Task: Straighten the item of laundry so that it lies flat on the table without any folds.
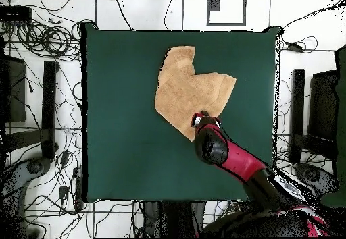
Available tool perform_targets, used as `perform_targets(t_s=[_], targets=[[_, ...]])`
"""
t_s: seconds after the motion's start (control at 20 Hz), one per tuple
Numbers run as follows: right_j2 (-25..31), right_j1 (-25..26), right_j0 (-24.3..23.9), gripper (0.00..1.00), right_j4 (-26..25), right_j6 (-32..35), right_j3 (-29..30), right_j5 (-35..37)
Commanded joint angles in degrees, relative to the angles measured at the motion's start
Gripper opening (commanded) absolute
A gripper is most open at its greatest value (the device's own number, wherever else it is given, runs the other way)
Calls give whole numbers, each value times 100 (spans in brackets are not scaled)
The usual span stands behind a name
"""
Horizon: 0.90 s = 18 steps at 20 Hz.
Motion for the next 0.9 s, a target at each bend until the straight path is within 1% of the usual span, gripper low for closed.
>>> perform_targets(t_s=[0.05, 0.25, 0.4, 0.55, 0.65, 0.8, 0.9], targets=[[-178, 894, 62, 0, -152, 1125, 1262, 811], [-198, 843, 62, 0, -102, 1172, 1352, 802], [-290, 770, 175, 0, 97, 1197, 1372, 1006], [-197, 780, 40, 0, 90, 1261, 1447, 895], [-275, 731, 106, 0, 107, 1441, 1525, 527], [-368, 554, 188, 0, 270, 1573, 1691, 554], [-365, 447, 163, 0, 345, 1549, 1799, 766]])
